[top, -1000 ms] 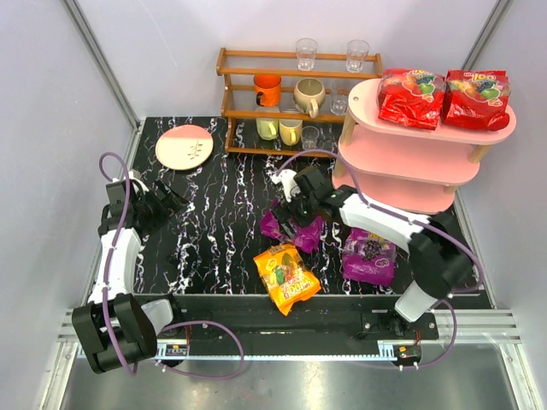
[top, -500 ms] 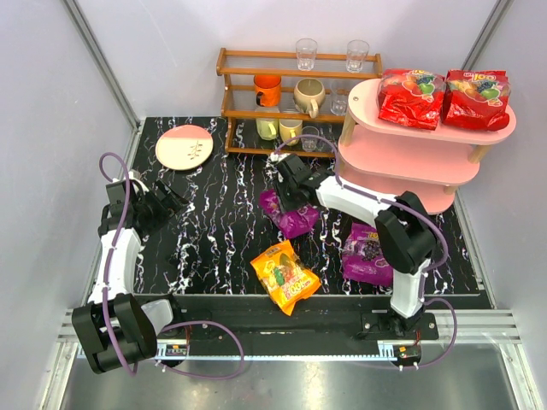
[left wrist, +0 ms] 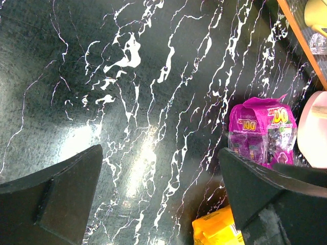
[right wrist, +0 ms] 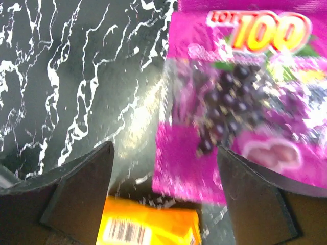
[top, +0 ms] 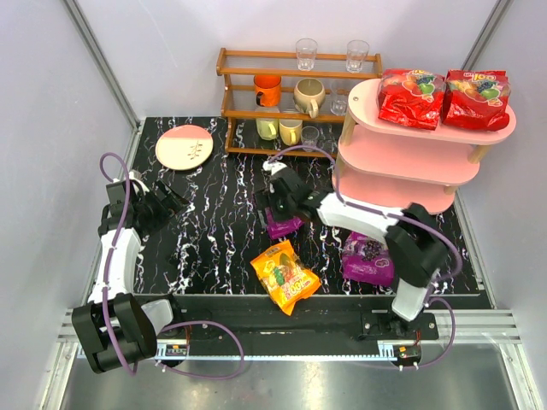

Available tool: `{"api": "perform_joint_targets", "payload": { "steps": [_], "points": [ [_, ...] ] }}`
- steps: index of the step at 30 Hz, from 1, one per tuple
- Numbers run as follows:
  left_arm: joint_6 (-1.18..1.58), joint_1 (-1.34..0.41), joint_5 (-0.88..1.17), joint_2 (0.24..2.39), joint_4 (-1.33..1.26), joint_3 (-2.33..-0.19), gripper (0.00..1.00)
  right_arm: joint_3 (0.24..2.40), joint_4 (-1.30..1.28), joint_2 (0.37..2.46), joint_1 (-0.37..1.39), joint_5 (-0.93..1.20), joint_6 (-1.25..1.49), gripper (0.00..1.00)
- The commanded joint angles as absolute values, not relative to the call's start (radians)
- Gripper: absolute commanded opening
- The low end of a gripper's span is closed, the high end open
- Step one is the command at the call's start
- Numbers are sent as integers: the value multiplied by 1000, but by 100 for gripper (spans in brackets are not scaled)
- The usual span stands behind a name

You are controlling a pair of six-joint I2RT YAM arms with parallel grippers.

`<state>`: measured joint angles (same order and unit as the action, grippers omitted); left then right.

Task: Place and organize the candy bags onto the shelf

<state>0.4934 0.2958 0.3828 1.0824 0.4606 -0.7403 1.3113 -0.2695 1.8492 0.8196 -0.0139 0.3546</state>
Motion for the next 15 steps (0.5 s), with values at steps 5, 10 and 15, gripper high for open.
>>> {"api": "perform_joint_targets", "payload": {
  "steps": [5,10,15],
  "points": [
    [483,302,407,1080,434,-761,99,1062,-110,1583,687,-95,350,89],
    [483,302,403,1078,434,-762,99,1023,-80,1600,655,-104,371,89],
    [483,302,403,1081,434,-761,99,1031,-15,1660,623,-13,367,92]
  ]
}}
